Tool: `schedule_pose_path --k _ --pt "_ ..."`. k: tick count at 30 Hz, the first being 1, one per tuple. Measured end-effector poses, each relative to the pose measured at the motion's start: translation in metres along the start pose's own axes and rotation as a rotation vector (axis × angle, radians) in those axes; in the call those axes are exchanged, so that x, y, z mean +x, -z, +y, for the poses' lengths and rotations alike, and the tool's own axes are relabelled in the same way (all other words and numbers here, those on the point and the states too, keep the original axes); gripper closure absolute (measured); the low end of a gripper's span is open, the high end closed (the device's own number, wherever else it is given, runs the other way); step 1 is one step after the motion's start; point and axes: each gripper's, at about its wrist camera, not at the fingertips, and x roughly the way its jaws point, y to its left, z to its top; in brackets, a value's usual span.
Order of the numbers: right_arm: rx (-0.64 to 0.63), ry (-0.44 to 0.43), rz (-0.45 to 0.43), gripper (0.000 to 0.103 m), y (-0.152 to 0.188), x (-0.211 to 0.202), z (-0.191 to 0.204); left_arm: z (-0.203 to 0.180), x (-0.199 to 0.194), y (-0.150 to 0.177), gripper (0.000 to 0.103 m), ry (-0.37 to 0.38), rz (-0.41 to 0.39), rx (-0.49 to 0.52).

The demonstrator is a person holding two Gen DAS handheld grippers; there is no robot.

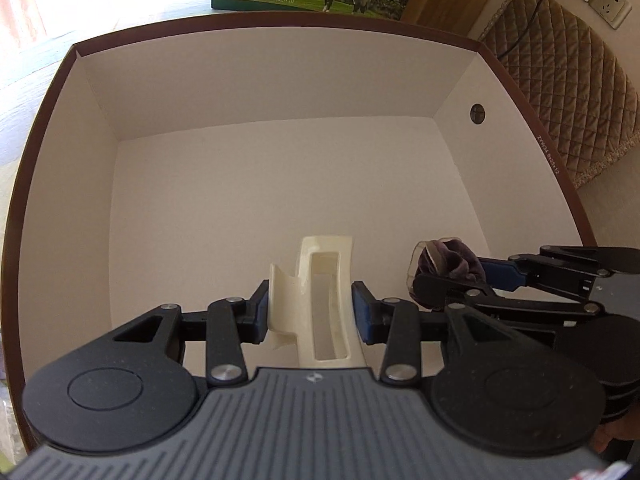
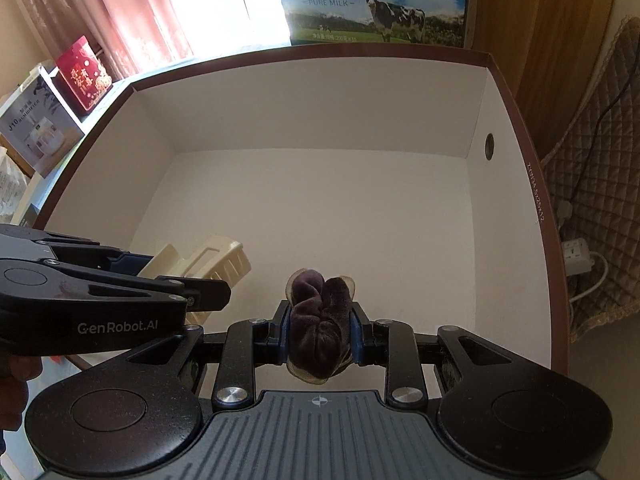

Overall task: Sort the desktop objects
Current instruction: 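Carry both items into the brown box and open both tools to release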

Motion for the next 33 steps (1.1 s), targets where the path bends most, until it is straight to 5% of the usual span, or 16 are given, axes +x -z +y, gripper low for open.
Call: schedule_pose_path --k 5,15,33 --pt "0.0 0.015 -0.002 0.075 0.003 0.003 0.0 -0.003 -0.005 -0.002 0.065 -0.014 -0.019 0.026" --pt "0.033 0.042 -0.051 0.033 0.014 -0.004 -0.009 0.008 -0.023 -0.003 0.035 -0.057 -0.063 0.023" --pt "0.004 0.036 -0.147 0.006 0.01 -0.038 0.026 0.019 -0.074 0.013 0.015 -0.179 -0.161 0.055"
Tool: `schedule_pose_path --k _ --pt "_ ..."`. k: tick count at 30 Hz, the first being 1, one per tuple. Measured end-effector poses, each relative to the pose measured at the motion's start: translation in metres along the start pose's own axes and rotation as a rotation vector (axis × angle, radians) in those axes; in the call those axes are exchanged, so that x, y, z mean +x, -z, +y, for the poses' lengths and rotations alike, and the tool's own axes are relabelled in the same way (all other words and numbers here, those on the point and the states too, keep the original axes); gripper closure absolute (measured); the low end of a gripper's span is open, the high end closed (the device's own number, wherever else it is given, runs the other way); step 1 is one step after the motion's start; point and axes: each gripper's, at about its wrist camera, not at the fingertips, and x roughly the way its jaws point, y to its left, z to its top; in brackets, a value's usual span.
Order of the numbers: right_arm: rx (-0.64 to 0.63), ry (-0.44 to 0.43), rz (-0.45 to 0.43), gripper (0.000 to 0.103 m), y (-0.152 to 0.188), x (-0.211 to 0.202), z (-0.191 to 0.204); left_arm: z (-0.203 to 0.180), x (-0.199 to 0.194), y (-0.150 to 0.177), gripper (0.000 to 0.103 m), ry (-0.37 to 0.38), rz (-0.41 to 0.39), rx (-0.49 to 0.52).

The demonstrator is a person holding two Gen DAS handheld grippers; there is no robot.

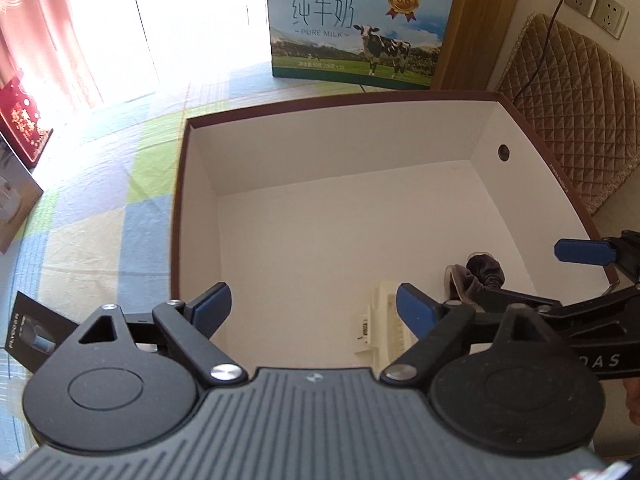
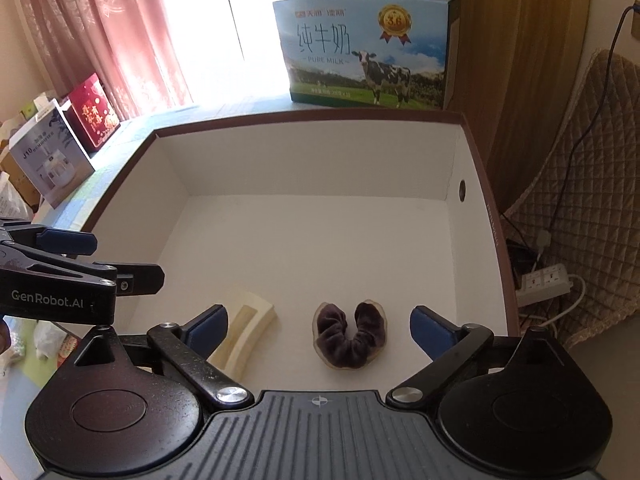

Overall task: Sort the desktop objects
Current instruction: 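Carry both items into the brown box and open both tools to release, then withdraw both tools from the box back toward the remaining items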

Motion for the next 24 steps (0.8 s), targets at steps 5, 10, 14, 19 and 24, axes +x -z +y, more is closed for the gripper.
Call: schedule_pose_path --k 5,10,14,19,24 --pt "0.003 0.011 -0.026 0.003 -0.001 -0.012 0.007 0.007 -0.015 0.007 0.013 -0.015 -0.034 0.006" --pt "0.004 0.014 -0.052 0.002 0.002 -0.028 0.015 0.016 -0.03 0.018 0.013 -0.007 -0.045 -0.001" --pt "0.004 0.012 -0.068 0.002 0.006 -0.039 0.026 0.025 -0.045 0.029 0.013 -0.013 -0.063 0.0" --pt "-0.005 0.011 -0.081 0.002 0.012 -0.05 0.044 0.041 -0.063 0.042 0.013 -0.013 -0.079 -0.004" --pt "-0.002 0.008 -0.091 0.002 0.021 -0.059 0.062 0.057 -0.079 0.056 0.013 -0.014 -0.089 -0.006"
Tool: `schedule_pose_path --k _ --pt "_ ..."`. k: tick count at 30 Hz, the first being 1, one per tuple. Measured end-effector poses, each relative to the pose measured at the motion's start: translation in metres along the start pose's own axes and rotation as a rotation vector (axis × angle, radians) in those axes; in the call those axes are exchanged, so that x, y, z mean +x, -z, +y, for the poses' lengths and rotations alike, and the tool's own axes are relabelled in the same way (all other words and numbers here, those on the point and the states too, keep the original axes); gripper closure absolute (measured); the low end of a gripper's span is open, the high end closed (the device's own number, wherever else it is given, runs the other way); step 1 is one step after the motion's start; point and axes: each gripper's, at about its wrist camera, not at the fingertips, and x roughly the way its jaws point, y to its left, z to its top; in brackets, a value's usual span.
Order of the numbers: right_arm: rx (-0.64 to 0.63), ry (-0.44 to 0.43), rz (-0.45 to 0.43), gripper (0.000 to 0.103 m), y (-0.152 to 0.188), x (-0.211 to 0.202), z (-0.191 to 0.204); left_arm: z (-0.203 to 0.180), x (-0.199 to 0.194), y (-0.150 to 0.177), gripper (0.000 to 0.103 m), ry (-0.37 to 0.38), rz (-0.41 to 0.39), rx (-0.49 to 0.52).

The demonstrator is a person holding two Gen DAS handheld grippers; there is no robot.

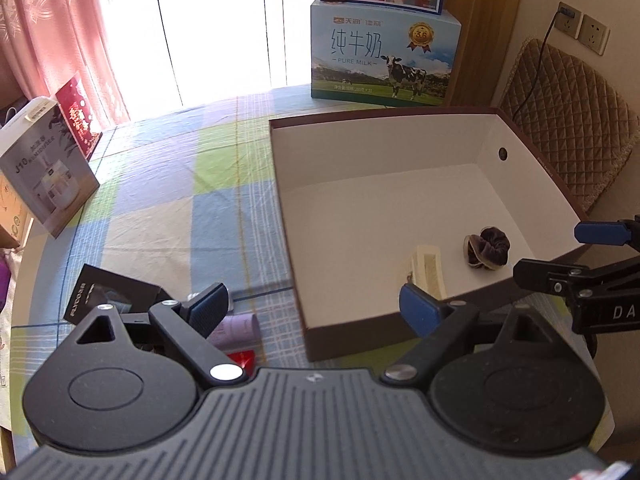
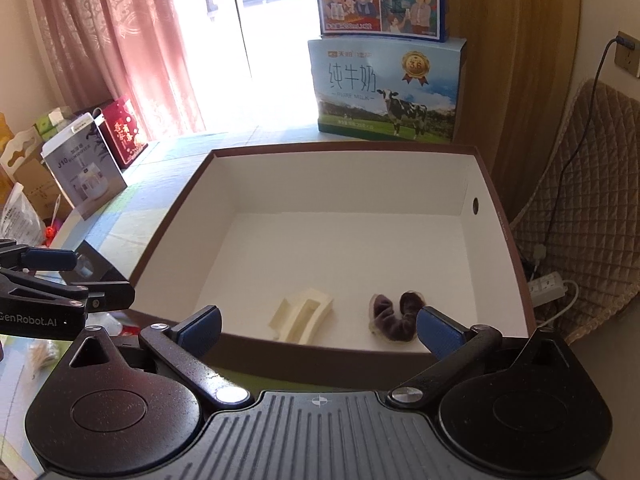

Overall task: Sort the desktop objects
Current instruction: 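Withdraw both tools from the box back toward the remaining items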

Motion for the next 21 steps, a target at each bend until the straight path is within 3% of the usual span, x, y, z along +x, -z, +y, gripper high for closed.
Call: schedule_pose_path --k 21 --pt "-0.02 -0.07 0.059 0.002 0.05 -0.011 0.078 0.081 -0.052 0.083 0.013 -0.036 0.055 -0.056"
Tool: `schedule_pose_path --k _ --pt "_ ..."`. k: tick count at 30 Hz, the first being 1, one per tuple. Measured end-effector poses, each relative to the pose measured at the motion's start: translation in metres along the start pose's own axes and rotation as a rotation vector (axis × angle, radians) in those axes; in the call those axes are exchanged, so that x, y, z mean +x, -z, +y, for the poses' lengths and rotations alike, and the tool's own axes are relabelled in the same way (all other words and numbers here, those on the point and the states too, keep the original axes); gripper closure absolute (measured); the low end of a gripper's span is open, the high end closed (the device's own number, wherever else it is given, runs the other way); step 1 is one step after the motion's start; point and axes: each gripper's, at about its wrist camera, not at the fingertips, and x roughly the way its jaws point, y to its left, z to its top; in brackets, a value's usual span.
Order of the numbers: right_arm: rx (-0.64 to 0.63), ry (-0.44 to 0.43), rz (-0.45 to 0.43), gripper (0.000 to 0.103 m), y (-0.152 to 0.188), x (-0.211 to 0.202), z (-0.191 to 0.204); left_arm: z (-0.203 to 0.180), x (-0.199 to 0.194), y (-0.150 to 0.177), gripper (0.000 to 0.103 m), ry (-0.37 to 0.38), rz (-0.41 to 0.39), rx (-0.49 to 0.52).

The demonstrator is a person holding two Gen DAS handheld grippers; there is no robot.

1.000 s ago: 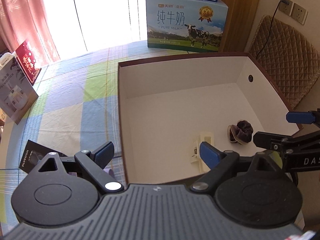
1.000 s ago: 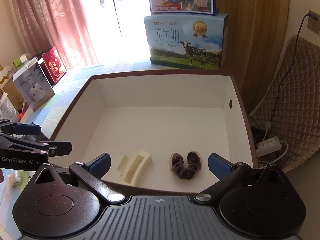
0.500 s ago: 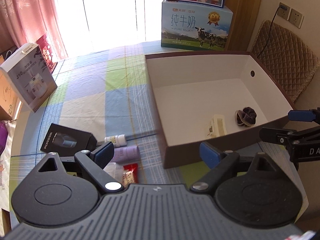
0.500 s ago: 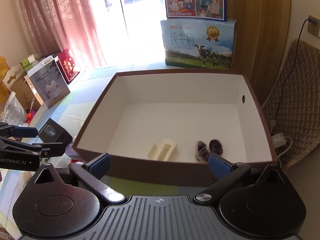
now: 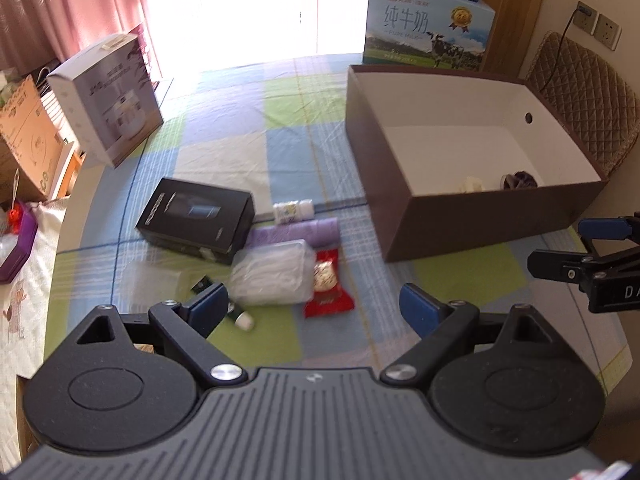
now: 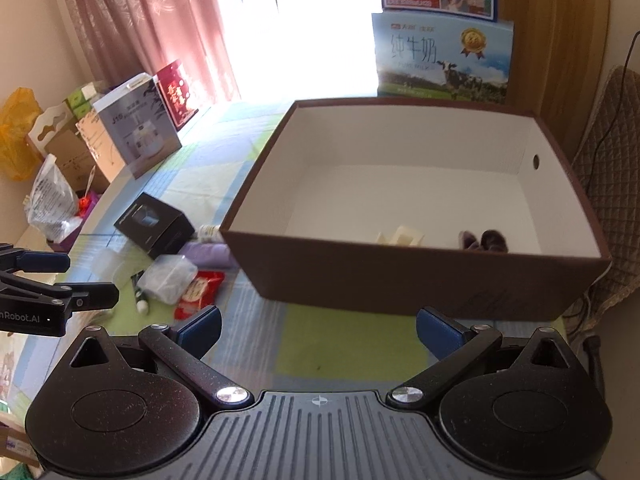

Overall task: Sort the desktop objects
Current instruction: 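Withdraw both tools from the box back toward the remaining items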

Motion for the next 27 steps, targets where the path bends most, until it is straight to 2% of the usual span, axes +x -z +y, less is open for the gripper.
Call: schedule_pose_path --k 17,27 --pt "-0.038 -0.075 0.082 0.002 0.027 0.021 0.063 0.058 -0.01 0.049 0.013 -0.024 0.064 -0.055" --pt "-0.057 -0.121 0.095 0.002 0.036 0.043 0.101 0.101 -0.015 0.074 0.013 -0.074 0.082 -0.1"
